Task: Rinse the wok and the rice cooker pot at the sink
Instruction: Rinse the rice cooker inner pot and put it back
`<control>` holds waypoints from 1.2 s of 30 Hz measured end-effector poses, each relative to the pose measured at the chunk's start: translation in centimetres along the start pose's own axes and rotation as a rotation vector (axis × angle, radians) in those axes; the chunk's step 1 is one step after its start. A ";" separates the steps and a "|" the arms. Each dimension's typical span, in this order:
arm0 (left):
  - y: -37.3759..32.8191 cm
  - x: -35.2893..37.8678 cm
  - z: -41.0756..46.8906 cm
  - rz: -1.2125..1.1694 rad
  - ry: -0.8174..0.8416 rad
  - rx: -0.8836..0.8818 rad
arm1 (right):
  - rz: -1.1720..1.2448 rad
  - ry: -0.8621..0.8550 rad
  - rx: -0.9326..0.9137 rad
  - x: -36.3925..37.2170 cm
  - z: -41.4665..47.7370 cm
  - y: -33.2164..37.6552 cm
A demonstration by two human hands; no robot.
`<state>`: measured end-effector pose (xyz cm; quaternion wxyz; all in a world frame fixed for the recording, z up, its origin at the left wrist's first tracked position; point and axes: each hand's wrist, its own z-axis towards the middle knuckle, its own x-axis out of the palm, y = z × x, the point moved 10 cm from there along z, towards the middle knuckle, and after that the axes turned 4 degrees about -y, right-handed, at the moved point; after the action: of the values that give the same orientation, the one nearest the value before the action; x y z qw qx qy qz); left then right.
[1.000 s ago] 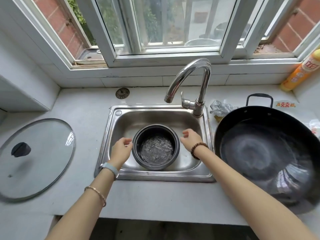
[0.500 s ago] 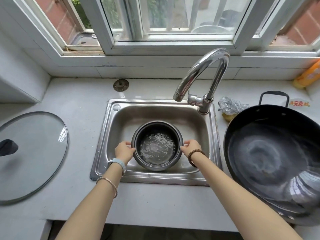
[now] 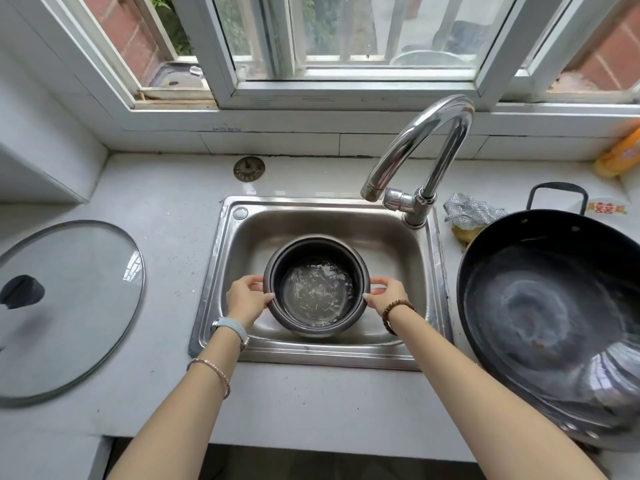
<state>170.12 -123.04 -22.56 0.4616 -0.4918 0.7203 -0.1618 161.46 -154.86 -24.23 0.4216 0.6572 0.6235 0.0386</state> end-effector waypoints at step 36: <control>-12.7 -15.5 -12.2 -0.084 -0.297 0.686 | 0.314 -0.020 -0.369 -1.4 -8.9 13.9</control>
<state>168.52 -118.33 0.38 0.6920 -0.3558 0.5288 -0.3391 166.95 -149.70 -9.43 0.5296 0.6584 0.4918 0.2103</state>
